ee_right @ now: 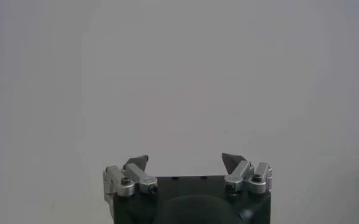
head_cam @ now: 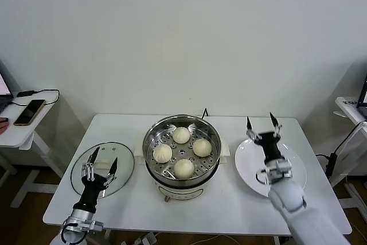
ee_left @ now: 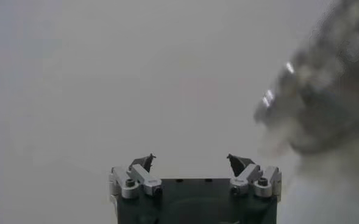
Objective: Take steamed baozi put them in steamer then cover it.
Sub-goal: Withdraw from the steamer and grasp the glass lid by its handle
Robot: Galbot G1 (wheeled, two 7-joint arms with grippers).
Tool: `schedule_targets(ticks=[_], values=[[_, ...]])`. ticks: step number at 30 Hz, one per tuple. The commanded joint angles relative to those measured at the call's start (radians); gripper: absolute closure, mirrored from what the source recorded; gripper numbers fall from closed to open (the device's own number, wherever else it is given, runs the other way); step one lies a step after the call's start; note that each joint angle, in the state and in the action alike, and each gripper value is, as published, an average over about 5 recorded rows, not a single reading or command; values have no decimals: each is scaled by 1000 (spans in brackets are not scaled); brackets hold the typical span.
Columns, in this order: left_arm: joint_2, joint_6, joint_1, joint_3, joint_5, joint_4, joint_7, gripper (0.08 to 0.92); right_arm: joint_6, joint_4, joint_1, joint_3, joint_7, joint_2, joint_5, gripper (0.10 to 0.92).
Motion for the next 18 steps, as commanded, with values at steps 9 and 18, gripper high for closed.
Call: schedule_targets(ticks=[9, 18], values=[[24, 108, -102, -38, 454, 297, -101, 177, 21, 67, -231, 129, -34, 53, -61, 203], [17, 116, -172, -10, 434, 297, -97, 177, 19, 55, -233, 136, -38, 54, -67, 203]])
